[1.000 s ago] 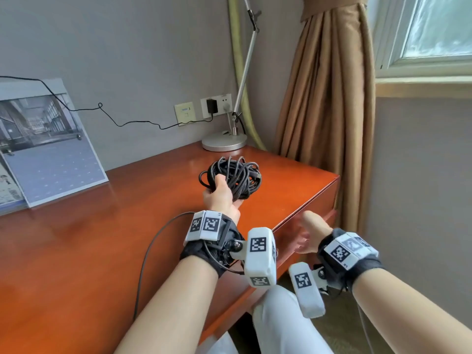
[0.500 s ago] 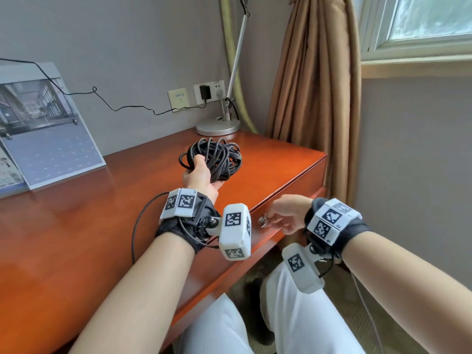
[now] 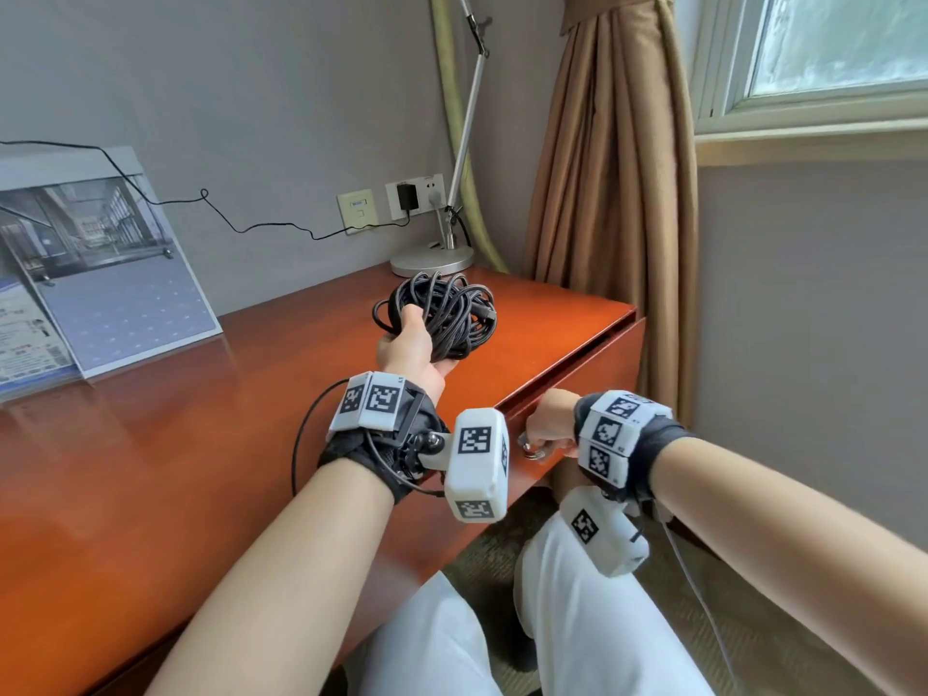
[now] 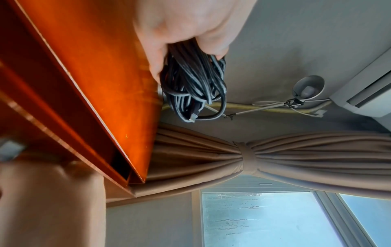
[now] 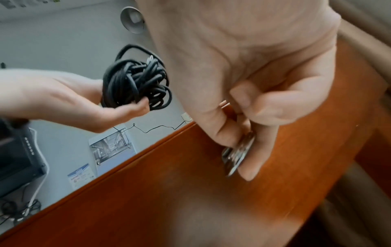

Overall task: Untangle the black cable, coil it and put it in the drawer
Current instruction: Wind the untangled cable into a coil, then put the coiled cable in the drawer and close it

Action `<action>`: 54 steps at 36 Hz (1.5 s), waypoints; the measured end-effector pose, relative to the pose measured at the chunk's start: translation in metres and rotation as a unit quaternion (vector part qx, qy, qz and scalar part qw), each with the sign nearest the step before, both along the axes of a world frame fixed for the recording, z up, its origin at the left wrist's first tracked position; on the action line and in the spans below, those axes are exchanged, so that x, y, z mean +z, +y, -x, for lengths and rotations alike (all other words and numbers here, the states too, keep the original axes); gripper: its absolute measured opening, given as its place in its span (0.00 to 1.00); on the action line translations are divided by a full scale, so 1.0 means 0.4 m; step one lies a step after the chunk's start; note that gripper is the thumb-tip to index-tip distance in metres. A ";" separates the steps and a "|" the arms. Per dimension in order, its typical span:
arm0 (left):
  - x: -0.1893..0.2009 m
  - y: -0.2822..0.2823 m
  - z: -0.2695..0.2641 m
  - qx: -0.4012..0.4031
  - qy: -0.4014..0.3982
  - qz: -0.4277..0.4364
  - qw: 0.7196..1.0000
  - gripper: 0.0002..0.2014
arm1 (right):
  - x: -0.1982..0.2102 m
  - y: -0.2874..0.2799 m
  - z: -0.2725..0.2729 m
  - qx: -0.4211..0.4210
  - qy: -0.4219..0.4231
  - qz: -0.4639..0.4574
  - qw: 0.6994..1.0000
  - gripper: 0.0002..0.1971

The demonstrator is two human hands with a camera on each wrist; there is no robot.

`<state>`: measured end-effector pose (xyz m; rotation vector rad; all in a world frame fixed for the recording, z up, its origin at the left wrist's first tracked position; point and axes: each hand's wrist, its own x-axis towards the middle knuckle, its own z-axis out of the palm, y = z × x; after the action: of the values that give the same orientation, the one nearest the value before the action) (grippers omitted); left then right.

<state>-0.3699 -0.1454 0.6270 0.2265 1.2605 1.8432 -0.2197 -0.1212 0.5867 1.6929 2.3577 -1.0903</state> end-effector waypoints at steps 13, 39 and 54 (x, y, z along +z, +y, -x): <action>-0.028 -0.035 -0.094 -0.046 -0.001 -0.005 0.999 0.24 | 0.179 0.015 -0.180 -0.033 -0.176 0.013 0.984 0.17; -0.198 0.018 -0.347 -0.039 -0.021 0.095 0.995 0.27 | 0.081 0.027 -0.229 -0.110 0.266 0.124 0.950 0.10; -0.239 0.018 -0.367 -0.120 -0.066 0.131 0.982 0.14 | -0.017 0.092 -0.215 -0.165 0.239 0.157 0.944 0.07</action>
<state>-0.2231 -0.1383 0.5313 0.1052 1.3069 1.4469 -0.1339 -0.0842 0.5799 1.9065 1.9865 -2.0142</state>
